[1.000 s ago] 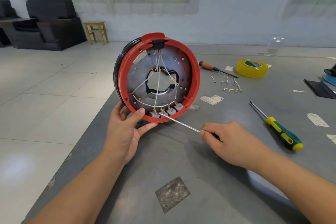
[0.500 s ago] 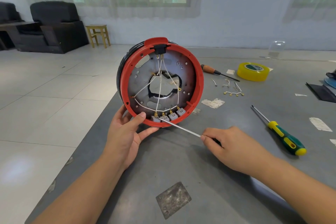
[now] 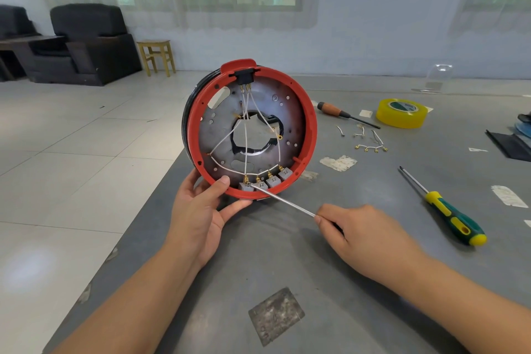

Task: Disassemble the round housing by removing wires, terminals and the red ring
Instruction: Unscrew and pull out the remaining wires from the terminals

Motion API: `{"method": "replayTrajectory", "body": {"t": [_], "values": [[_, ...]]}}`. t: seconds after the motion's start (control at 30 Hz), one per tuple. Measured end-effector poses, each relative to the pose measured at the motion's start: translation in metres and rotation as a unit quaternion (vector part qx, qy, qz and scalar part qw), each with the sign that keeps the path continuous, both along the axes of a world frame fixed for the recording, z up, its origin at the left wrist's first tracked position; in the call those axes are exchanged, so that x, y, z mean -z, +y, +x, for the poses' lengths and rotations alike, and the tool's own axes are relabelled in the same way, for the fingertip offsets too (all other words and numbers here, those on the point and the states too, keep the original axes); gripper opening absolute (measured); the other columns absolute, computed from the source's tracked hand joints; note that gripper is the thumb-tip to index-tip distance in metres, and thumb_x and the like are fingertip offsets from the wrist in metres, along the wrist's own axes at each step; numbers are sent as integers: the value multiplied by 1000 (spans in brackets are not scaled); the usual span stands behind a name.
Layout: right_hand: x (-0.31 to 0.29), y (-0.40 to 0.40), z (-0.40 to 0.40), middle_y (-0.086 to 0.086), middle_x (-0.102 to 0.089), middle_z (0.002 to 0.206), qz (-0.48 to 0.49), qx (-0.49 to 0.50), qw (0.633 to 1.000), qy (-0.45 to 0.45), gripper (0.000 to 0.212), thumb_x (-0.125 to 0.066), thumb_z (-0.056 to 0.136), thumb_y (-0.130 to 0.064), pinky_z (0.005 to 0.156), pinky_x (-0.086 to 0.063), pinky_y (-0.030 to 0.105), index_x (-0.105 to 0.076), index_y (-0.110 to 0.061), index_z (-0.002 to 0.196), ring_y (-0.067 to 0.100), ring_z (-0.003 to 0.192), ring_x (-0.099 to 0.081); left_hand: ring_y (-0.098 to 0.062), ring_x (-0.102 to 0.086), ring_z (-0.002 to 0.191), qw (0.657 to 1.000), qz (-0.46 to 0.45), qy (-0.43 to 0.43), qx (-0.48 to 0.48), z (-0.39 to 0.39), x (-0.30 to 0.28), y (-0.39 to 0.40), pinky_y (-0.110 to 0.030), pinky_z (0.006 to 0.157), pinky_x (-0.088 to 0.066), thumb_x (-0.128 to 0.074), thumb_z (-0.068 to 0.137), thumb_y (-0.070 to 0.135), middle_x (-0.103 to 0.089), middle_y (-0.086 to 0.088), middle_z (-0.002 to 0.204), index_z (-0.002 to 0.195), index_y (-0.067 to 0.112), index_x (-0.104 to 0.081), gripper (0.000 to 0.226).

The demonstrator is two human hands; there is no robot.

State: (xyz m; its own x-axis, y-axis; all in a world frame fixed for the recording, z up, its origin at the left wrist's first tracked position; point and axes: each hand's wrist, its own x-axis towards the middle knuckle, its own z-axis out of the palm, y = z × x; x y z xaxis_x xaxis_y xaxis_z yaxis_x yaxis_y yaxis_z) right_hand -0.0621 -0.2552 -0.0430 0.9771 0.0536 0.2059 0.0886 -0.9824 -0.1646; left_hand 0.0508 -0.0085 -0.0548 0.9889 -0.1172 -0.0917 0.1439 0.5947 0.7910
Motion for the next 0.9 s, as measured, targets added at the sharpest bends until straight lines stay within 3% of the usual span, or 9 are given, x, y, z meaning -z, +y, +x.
{"method": "replayTrajectory", "body": {"t": [0.27,0.5,0.77,0.9], "values": [[5,8,-3,-2,-53,73,-21,10,1000,-14,34,-17,102,-57,66,-53,42,-36,-30,96,29,72,-58,-44,-69,117,1000,-8,7,6,0,-1,-1,-57,77,-63,-66,94,-4,-65,-27,133,141,5,-54,49],[4,9,-2,-4,-54,73,-24,11,1000,-12,36,-16,103,-57,64,-54,42,-40,-30,98,26,70,-59,-42,-68,119,1000,11,-9,6,1,2,-2,-57,78,-62,-65,95,-5,-63,-28,136,140,5,-55,48],[-1,-2,4,-5,-55,62,74,5,997,14,30,-33,103,-53,61,-52,39,-52,-30,96,15,61,-55,-42,-71,114,1000,15,-10,4,2,2,0,-57,78,-63,-67,94,-4,-67,-24,132,138,8,-58,46],[-4,-8,7,-4,-61,67,107,0,993,47,33,-36,103,-52,60,-49,35,-59,-29,95,13,65,-57,-42,-71,114,1000,13,-10,7,3,3,0,-55,76,-63,-65,95,-4,-66,-25,132,137,7,-58,44]]}}
